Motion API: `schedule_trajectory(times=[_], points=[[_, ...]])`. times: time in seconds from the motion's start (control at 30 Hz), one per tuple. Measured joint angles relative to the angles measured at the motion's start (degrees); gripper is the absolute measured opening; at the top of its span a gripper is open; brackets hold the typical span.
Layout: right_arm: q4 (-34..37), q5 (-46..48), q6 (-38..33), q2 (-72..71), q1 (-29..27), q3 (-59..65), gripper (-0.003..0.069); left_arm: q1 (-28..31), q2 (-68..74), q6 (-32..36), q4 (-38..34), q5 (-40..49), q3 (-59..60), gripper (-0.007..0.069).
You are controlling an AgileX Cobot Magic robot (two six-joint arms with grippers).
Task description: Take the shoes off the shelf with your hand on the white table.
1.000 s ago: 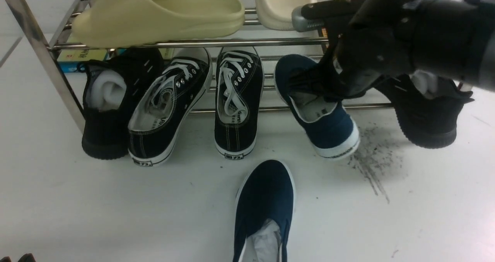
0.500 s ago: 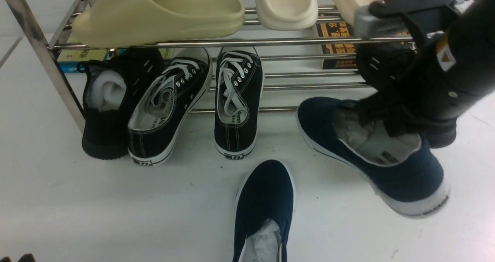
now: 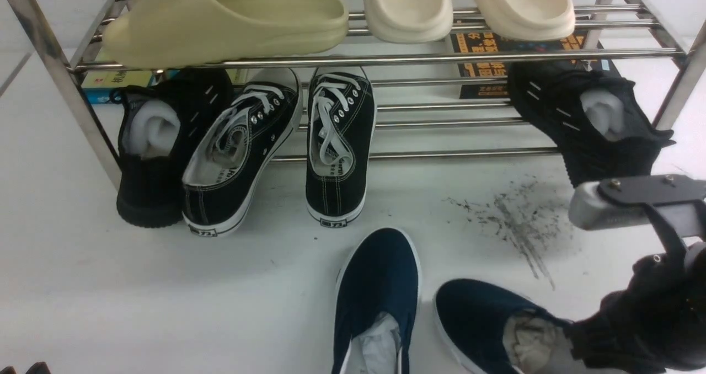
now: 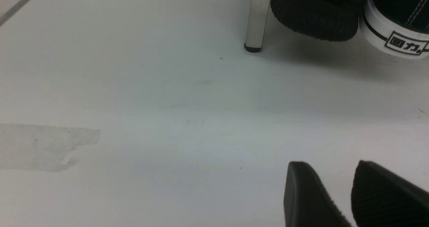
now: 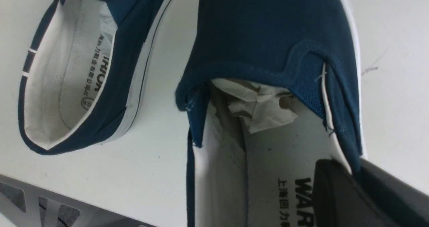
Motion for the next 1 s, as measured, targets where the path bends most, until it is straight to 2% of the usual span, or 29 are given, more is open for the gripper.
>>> schedule_trajectory(times=[0.33, 0.57, 0.73, 1.0], points=[[-0.1, -8.7, 2.6, 3.3, 0.0, 0.7, 0.0042, 0.0, 0.0, 0.0, 0.0, 0.0, 0.0, 0.0243], [-6.3, -6.7, 5.2, 6.8, 0.0, -3.6, 0.0042, 0.0, 0.0, 0.0, 0.0, 0.0, 0.0, 0.0243], [-13.2, -6.7, 11.1, 7.2, 0.0, -7.9, 0.0042, 0.0, 0.0, 0.0, 0.0, 0.0, 0.0, 0.0243], [-15.2, -9.2, 15.2, 11.4, 0.0, -8.3, 0.0042, 0.0, 0.0, 0.0, 0.0, 0.0, 0.0, 0.0243]])
